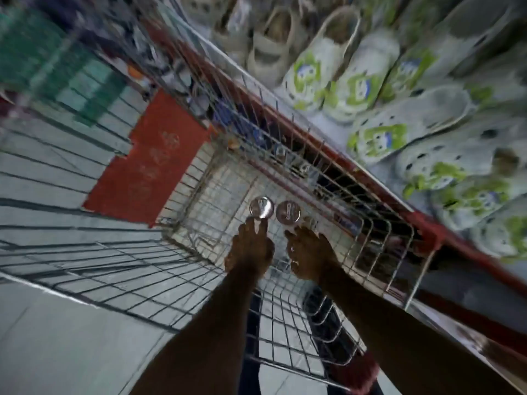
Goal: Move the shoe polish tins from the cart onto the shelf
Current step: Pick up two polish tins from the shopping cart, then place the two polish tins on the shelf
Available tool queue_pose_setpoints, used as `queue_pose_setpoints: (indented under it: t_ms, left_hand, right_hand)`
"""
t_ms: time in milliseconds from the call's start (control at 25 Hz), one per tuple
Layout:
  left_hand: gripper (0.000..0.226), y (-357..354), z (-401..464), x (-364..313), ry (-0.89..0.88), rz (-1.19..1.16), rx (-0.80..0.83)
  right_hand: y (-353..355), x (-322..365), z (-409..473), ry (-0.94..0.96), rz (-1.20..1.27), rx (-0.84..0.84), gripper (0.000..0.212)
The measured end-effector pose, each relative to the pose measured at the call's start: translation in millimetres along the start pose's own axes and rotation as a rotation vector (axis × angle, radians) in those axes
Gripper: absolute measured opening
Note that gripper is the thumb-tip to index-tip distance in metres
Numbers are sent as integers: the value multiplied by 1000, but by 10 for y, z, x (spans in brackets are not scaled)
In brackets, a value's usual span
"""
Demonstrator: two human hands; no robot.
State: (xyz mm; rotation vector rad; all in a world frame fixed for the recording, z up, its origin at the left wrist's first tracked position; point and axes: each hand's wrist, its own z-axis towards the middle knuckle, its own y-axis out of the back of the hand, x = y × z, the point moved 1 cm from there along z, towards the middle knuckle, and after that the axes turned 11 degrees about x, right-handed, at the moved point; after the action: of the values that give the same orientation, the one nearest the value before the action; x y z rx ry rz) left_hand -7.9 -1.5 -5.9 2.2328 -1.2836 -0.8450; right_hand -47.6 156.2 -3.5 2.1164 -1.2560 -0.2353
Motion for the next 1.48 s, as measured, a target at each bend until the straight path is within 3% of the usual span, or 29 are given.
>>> queue_pose_setpoints:
  t_ms: [80, 200, 400, 640, 720, 880, 1000, 1240, 1360, 1480]
  left_hand:
    - [68, -292, 134, 11, 8, 64, 117]
    - [71, -630, 138, 51, -16, 180, 139]
    - [66, -116, -25, -24, -46, 227, 76]
    - [52, 1719, -900, -142, -103, 241, -240]
    - [60, 2373, -1257, -221, -162, 206, -403]
    - [67, 3630, -1896, -489, -378, 182, -781]
    - [67, 4329, -2226, -827, -511, 203, -900]
    - [75, 4582, -2437, -2100, -732, 246, -918]
    - [57, 4324, -2396, -2965, -831, 261, -805]
    - [56, 4039, -2299, -3705, -892, 272, -641]
  right_hand:
    - [-198, 3, 189, -14, 4, 52, 71]
    - [-424, -11, 280, -28, -38, 9, 55]
    - [-55, 79, 80, -68, 35, -57, 51]
    - [1647, 418, -739, 39, 106, -263, 51]
    - [2297, 519, -1088, 85, 69, -371, 56]
    - [3565, 595, -1886, 140, -48, -725, 65]
    - [4316, 452, -2472, 118, -119, -958, 72]
    - [4633, -510, -3598, -86, 97, -1189, 70]
    - [4383, -1169, -3988, -262, 222, -1160, 58]
    - [4093, -1675, -4228, -414, 311, -1041, 55]
